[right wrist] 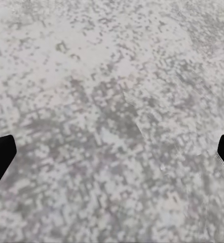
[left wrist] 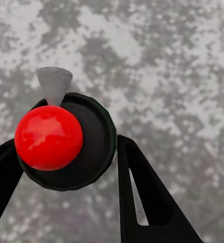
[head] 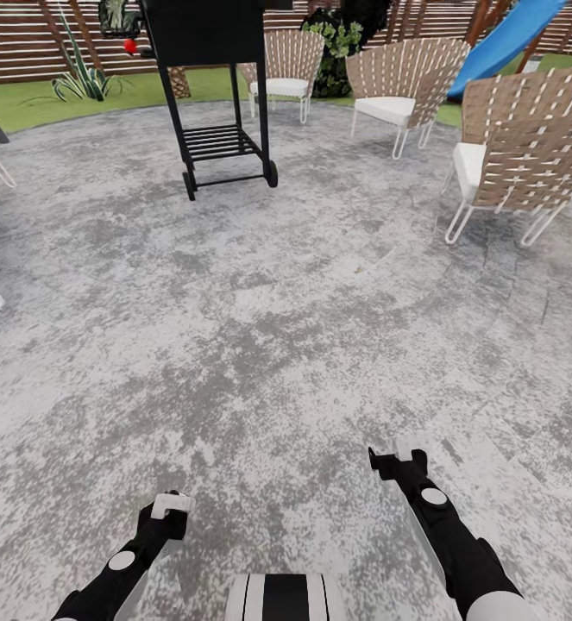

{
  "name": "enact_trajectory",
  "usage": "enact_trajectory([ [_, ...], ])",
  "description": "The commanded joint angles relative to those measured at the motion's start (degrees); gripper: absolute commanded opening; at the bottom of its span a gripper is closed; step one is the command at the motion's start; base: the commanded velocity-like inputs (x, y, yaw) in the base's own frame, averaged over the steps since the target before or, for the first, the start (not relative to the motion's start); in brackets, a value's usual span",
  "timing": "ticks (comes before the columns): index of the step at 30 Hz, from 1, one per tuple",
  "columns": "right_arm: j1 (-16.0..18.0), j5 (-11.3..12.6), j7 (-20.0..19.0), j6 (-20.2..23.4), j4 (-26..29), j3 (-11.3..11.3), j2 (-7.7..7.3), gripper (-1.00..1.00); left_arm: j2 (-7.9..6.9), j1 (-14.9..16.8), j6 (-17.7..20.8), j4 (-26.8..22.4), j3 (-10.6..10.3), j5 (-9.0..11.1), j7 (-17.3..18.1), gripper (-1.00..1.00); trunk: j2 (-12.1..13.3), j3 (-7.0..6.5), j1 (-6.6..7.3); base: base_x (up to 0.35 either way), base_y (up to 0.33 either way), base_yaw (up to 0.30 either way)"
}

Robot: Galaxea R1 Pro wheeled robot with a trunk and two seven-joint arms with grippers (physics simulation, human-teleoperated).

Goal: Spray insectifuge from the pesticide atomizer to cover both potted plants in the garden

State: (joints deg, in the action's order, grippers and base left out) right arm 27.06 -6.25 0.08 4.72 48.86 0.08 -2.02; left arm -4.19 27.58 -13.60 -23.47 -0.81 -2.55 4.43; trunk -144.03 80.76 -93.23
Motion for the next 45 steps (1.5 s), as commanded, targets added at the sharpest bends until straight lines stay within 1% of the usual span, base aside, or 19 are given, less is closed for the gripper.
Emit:
enact_trajectory([
  [1, -0.01, -0.63, 0.01, 0.38, 0.09, 0.01, 0.0, 1.0, -0.02, 0.02, -0.18, 0.04, -0.07, -0.27, 0.05, -1.0, 0.0, -0.19, 0.03, 0.0, 0.0, 0.0],
  [19, -0.07, -0.56, -0.03, 0.28, 0.12, -0.04, -0.01, 1.0, -0.07, 0.02, -0.12, -0.16, -0.06, -0.06, -0.07, -1.0, 0.24, -4.18, 0.5, 0.0, 0.0, 0.0],
  [20, -0.06, -0.63, 0.11, 0.13, -0.75, 0.0, -0.01, 1.0, 0.14, -0.05, -0.04, 0.0, -0.15, -0.1, 0.02, -1.0, 0.26, -4.48, 0.52, 0.0, 0.0, 0.0],
  [21, -0.07, -0.62, 0.14, 0.08, -1.24, 0.0, -0.01, 1.0, 0.02, -0.22, 0.04, 0.1, -0.11, -0.1, -0.03, -1.0, 0.27, -4.79, 0.55, 0.0, 0.0, 0.0],
  [23, -0.06, -0.67, 0.16, -0.15, -2.68, 0.0, -0.19, 1.0, -0.24, -1.56, -0.01, 0.13, 0.11, -0.14, -0.17, -1.0, 0.3, -5.4, 0.6, 0.0, 0.0, 0.0],
  [24, -0.07, -0.68, 0.17, -0.59, -4.6, 0.05, -0.36, 1.0, -0.41, -3.29, -0.08, -0.14, 0.57, -0.14, -0.27, -1.0, 0.31, -5.71, 0.63, 0.0, 0.0, 0.0],
  [25, -0.07, -0.69, 0.19, -1.27, -5.96, 0.07, -0.45, 1.0, -0.51, -4.36, -0.12, -0.31, 1.03, -0.1, -0.34, -1.0, 0.32, -6.02, 0.65, 0.0, 0.0, 0.0],
  [27, -0.12, -0.69, 0.21, -3.16, -7.9, 0.1, -0.63, 1.0, -0.74, -5.75, -0.21, -0.46, 2.14, -0.05, -0.41, -1.0, 0.35, -6.64, 0.7, 0.0, 0.0, 0.0],
  [29, -0.68, -0.69, 0.24, -7.08, -10.46, 0.1, -1.15, 1.0, -0.99, -7.17, -0.77, -0.39, 4.31, -0.02, -0.44, -1.0, 0.38, -7.27, 0.76, 0.0, 0.0, 0.0],
  [30, -0.94, -0.69, 0.25, -8.19, -11.15, 0.1, -1.34, 1.0, -1.03, -7.43, -1.11, -0.31, 4.96, -0.02, -0.45, -1.0, 0.39, -7.58, 0.78, 0.0, 0.0, 0.0],
  [33, -2.87, -0.69, 0.27, -14.42, -15.4, 0.13, -2.15, 1.0, -1.13, -8.79, -4.0, -0.01, 8.72, -0.1, -0.4, -1.0, 0.43, -8.51, 0.86, 0.0, 0.0, 0.0],
  [35, -4.29, -0.64, 0.27, -17.65, -18.4, 0.24, -2.92, 1.0, -1.17, -10.01, -5.06, 0.02, 10.44, -0.14, -0.4, -1.0, 0.46, -9.13, 0.91, 0.0, 0.0, 0.0],
  [36, -4.6, -0.64, 0.27, -18.41, -19.21, 0.31, -3.2, 1.0, -1.2, -10.3, -5.21, 0.0, 10.75, -0.15, -0.4, -1.0, 0.47, -9.44, 0.94, 0.0, 0.0, 0.0],
  [38, -5.65, -0.57, 0.25, -21.52, -22.89, 1.0, -4.24, 1.0, -1.35, -11.33, -5.58, -0.03, 11.52, -0.15, -0.45, -1.0, 0.5, -10.07, 0.99, 0.0, 0.0, 0.0],
  [39, -5.82, -0.56, 0.24, -22.36, -23.95, 1.31, -4.46, 1.0, -1.42, -11.52, -5.63, -0.01, 11.63, -0.14, -0.47, -1.0, 0.51, -10.38, 1.01, 0.0, 0.0, 0.0],
  [41, -6.22, -0.53, 0.21, -25.91, -28.98, 3.05, -5.32, 1.0, -1.63, -12.15, -5.74, 0.08, 11.89, -0.13, -0.92, -1.0, 0.54, -11.0, 1.06, 0.0, 0.0, 0.0],
  [42, -6.27, -0.53, 0.2, -26.86, -30.33, 3.53, -5.47, 1.0, -1.66, -12.32, -5.75, 0.08, 11.92, -0.12, -1.09, -1.0, 0.55, -11.31, 1.09, 0.0, 0.0, 0.0],
  [44, -6.4, -0.52, 0.19, -30.97, -34.91, 5.2, -5.88, 1.0, -1.73, -13.2, -5.81, 0.09, 12.0, -0.09, -1.81, -1.0, 0.58, -11.93, 1.14, 0.0, 0.0, 0.0],
  [45, -6.42, -0.52, 0.19, -31.95, -35.73, 5.48, -5.93, 1.0, -1.74, -13.39, -5.83, 0.09, 12.02, -0.07, -1.93, -1.0, 0.59, -12.24, 1.17, 0.0, 0.0, 0.0],
])
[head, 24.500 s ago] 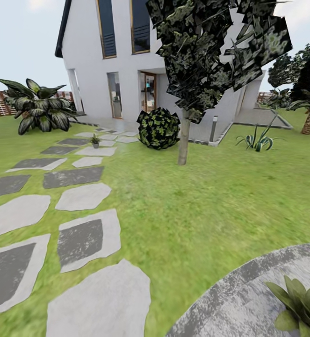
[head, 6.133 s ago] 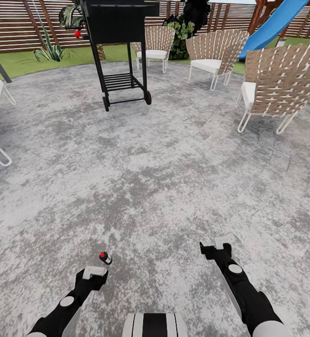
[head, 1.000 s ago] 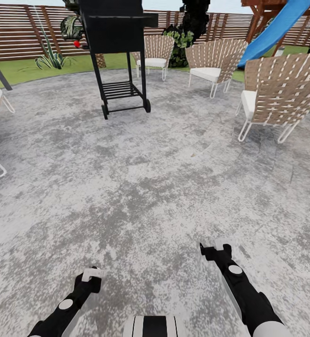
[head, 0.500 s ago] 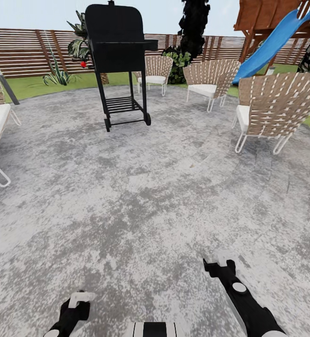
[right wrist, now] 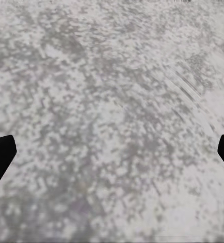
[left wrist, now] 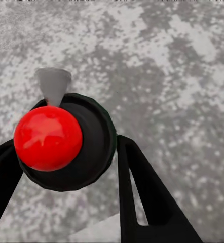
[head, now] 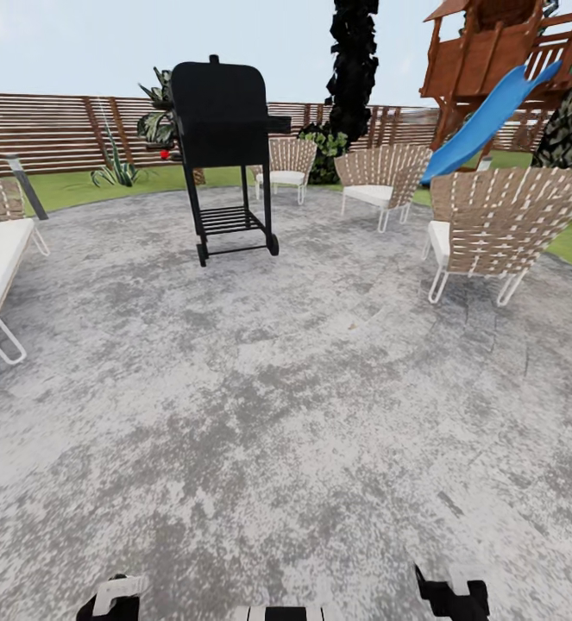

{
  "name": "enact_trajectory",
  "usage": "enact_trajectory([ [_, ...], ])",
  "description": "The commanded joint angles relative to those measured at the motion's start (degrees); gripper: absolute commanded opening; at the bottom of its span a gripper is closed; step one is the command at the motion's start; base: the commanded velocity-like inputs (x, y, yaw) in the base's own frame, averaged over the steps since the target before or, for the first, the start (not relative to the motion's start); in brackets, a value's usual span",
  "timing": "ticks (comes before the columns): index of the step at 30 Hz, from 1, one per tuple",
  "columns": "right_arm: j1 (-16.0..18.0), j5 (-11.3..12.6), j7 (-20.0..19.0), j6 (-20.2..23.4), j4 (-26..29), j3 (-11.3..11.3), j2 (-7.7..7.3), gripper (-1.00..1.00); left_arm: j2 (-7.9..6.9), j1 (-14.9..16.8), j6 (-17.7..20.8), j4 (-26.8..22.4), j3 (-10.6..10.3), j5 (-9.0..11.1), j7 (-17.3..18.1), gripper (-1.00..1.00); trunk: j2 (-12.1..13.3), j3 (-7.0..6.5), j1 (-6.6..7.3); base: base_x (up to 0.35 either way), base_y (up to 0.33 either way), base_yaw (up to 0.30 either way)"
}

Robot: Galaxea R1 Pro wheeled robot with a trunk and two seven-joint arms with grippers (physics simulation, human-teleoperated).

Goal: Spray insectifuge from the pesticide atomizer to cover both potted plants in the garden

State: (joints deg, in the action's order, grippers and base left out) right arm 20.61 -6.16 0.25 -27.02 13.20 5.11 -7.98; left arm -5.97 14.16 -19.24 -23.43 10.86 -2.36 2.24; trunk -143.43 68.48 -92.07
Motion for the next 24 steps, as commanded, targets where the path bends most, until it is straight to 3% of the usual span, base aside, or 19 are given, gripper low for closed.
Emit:
enact_trajectory([
  [1, 0.01, -0.61, 0.02, -1.96, -1.32, 0.85, -0.01, 1.0, 0.02, -0.24, -0.19, 0.05, 0.36, -0.23, 0.08, -1.0, 0.0, -0.28, 0.03, 0.0, 0.0, 0.0],
  [5, -0.03, -0.61, 0.02, -5.02, -3.6, 1.4, 0.34, 1.0, 0.15, -0.65, -0.26, 0.05, 0.32, -0.25, -0.18, -1.0, 0.06, -1.53, 0.14, 0.0, 0.0, 0.0],
  [15, -0.04, -0.55, -0.06, -5.41, -3.97, 1.48, 0.73, 1.0, 0.29, -0.71, -0.27, 0.14, 0.22, -0.44, -0.22, -1.0, 0.19, -3.9, 0.4, 0.0, 0.0, 0.0],
  [24, -0.04, -0.52, -0.05, -5.42, -3.98, 1.48, 0.77, 1.0, 0.43, -0.71, -0.43, 0.14, 0.13, -0.55, -0.14, -1.0, 3.8, -5.52, 2.37, 0.0, 0.0, 0.007],
])
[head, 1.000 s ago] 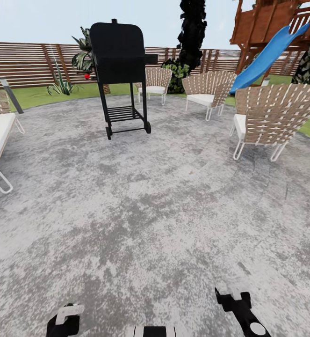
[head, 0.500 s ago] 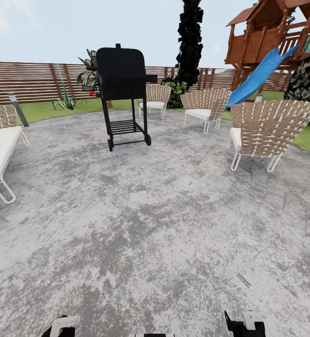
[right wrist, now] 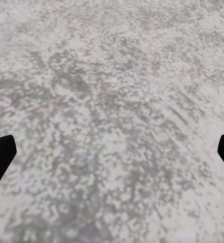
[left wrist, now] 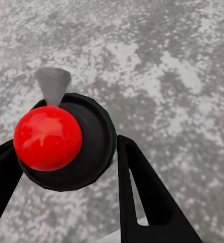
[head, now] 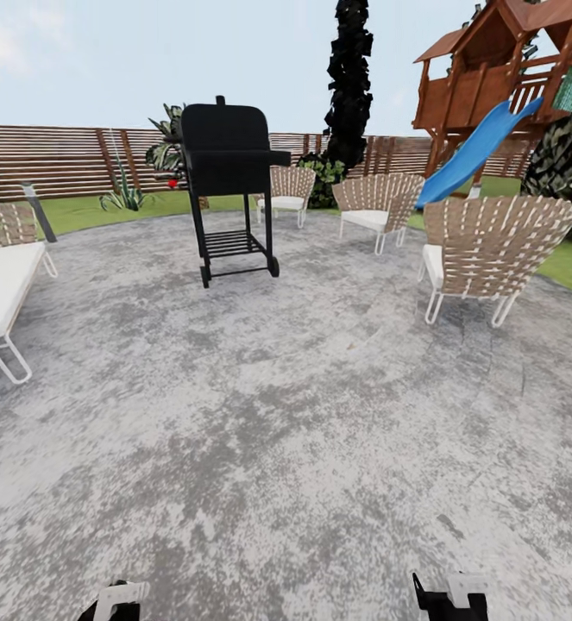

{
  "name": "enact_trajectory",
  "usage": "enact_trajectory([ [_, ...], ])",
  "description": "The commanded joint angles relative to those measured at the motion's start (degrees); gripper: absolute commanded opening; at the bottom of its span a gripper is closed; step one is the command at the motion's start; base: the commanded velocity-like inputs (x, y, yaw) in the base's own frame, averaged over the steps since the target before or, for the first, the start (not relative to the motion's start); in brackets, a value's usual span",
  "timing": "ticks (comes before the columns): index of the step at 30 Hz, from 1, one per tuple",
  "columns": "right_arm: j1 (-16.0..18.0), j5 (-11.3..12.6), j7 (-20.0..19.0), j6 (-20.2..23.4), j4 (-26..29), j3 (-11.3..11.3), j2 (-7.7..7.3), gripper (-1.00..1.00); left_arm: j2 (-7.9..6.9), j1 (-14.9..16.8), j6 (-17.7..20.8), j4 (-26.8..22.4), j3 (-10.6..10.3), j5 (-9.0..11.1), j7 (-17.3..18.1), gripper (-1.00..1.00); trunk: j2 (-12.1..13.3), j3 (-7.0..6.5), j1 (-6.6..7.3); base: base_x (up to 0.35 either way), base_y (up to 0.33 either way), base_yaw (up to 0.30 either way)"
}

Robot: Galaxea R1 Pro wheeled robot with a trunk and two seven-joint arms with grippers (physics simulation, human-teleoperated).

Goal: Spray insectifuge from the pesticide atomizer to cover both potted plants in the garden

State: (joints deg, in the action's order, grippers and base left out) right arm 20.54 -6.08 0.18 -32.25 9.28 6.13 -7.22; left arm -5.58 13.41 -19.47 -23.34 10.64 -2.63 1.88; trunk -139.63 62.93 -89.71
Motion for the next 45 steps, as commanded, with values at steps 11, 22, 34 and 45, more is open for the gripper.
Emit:
enact_trajectory([
  [11, 0.03, -0.52, 0.09, -0.27, -0.05, 0.48, 0.02, 1.0, 0.11, 0.04, -0.31, 0.14, 0.27, -0.37, 0.2, -1.0, 4.41, -1.94, 2.43, 0.0, 0.0, 0.239],
  [22, 0.03, -0.52, 0.08, -0.26, -0.05, 0.51, 0.02, 1.0, 0.13, 0.04, -0.31, 0.14, 0.29, -0.45, 0.22, -1.0, 8.82, -3.91, 4.85, 0.0, 0.0, 0.277],
  [34, 0.03, -0.52, 0.07, -0.27, -0.05, 0.5, 0.02, 1.0, 0.13, 0.04, -0.32, 0.08, 0.27, -0.5, 0.23, -1.0, 10.83, -4.81, 5.95, 0.0, 0.0, 0.277],
  [45, 0.03, -0.52, 0.08, -0.27, -0.05, 0.51, 0.02, 1.0, 0.21, 0.04, -0.39, 0.05, 0.18, -0.53, 0.23, -1.0, 10.83, -4.81, 5.95, -0.02, -0.039, 0.277],
])
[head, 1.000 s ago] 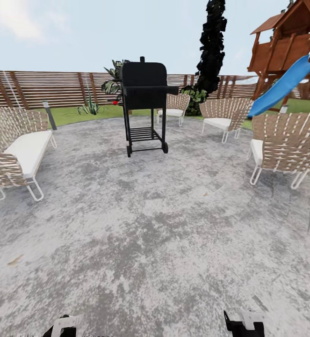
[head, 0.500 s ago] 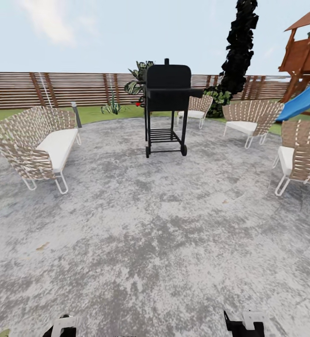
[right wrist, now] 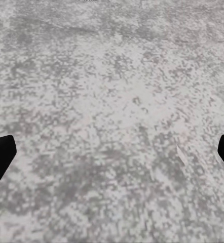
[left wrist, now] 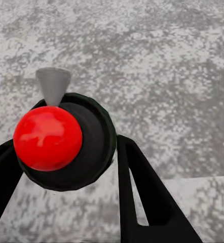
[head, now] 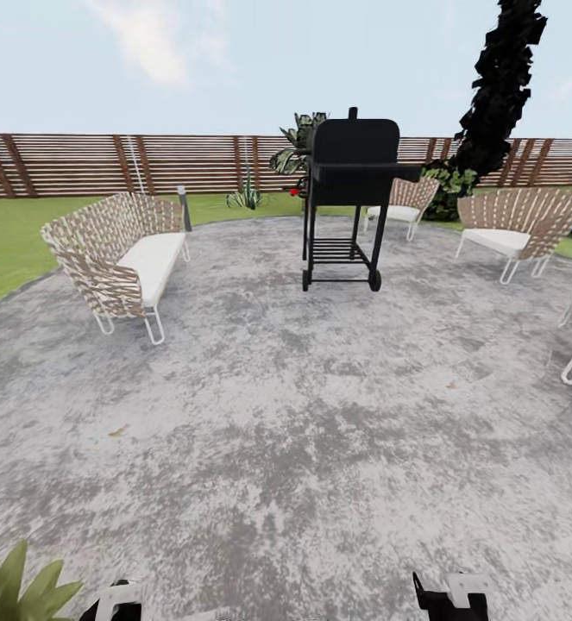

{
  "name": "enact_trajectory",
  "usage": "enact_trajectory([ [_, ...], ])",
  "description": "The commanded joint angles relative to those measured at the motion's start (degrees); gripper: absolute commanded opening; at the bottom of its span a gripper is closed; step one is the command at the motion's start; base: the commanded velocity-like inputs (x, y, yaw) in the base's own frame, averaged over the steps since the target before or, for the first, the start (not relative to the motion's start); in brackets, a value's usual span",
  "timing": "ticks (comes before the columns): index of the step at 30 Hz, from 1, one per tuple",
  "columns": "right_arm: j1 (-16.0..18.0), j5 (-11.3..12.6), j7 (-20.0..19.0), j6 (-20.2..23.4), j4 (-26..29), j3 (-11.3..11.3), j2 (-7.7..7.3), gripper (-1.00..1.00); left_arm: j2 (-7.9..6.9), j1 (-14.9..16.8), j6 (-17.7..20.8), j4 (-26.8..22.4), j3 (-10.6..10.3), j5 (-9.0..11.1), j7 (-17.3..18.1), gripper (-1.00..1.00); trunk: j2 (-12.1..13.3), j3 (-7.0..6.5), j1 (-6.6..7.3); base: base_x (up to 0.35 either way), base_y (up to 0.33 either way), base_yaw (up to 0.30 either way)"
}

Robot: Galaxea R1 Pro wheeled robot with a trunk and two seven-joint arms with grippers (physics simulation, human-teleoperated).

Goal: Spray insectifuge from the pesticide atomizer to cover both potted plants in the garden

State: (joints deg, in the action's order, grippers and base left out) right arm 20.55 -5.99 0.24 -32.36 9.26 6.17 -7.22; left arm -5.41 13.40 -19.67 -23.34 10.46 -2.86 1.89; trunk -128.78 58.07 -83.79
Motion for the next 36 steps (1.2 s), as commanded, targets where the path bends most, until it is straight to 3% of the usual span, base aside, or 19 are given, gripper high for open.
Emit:
enact_trajectory([
  [1, 0.02, -0.6, 0.03, -0.16, -0.03, 0.46, 0.01, 1.0, 0.04, 0.05, -0.2, 0.05, 0.36, -0.3, 0.22, -1.0, -0.02, 0.04, 0.02, -0.101, -0.177, 0.277],
  [17, 0.02, -0.61, 0.03, -0.16, -0.03, 0.43, 0.01, 1.0, 0.05, -0.03, -0.2, 0.12, 0.35, -0.17, 0.22, -1.0, -0.02, 0.04, 0.02, -0.252, -0.126, 0.277],
  [25, 0.02, -0.61, 0.0, -0.16, -0.03, 0.43, 0.01, 1.0, 0.05, -0.04, -0.2, 0.12, 0.41, -0.04, 0.22, -1.0, -0.02, 0.04, 0.02, -0.253, 0.194, 0.277],
  [36, 0.02, -0.61, 0.0, -0.16, -0.03, 0.42, 0.01, 1.0, 0.05, -0.03, -0.23, 0.11, 0.43, 0.05, 0.22, -1.0, -0.02, 0.04, 0.02, -0.019, 0.302, 0.277],
])
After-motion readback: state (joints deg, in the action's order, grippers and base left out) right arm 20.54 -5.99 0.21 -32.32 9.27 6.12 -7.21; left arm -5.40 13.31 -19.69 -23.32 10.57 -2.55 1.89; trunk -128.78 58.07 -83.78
